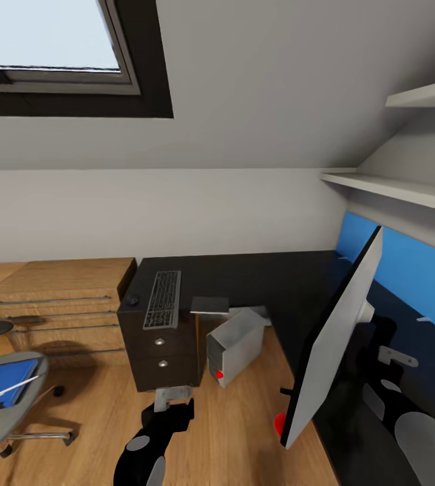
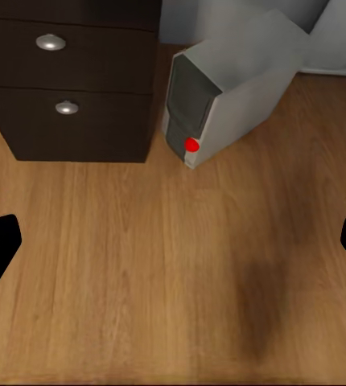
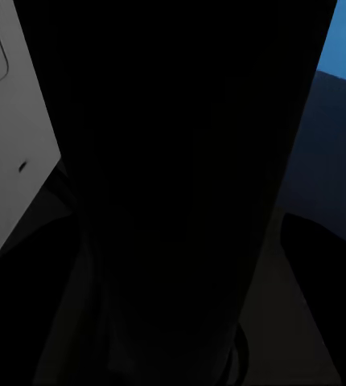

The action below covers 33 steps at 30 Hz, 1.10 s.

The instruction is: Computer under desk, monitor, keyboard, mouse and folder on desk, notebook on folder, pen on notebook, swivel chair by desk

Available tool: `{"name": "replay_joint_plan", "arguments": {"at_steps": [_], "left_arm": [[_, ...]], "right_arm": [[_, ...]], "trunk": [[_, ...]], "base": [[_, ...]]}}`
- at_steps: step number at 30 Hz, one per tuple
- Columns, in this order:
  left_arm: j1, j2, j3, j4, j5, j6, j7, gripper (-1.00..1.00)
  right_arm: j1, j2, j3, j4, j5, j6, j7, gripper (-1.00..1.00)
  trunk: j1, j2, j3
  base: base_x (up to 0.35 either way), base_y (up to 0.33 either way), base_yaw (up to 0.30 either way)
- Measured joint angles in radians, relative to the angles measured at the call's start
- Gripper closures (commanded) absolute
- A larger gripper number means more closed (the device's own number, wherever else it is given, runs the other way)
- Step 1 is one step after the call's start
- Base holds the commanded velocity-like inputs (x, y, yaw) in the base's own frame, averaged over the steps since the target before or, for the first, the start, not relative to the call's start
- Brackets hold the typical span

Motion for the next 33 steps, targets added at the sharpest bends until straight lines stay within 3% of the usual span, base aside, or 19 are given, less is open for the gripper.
{"name": "replay_joint_plan", "arguments": {"at_steps": [23, 33], "left_arm": [[0.000, 0.001, 0.001, -0.003, 0.000, 0.000, 0.000, -1.00], [0.000, 0.002, 0.002, -0.006, 0.000, 0.000, 0.000, -1.00]], "right_arm": [[0.000, 0.002, 0.001, -0.001, 0.006, 0.002, 0.002, 1.00], [-0.001, 0.003, -0.001, -0.001, 0.002, 0.001, 0.001, 1.00]], "trunk": [[0.000, 0.000, 0.000], [0.000, 0.000, 0.000]], "base": [[-0.335, -0.077, 0.004], [-0.305, -0.183, 0.191]]}}
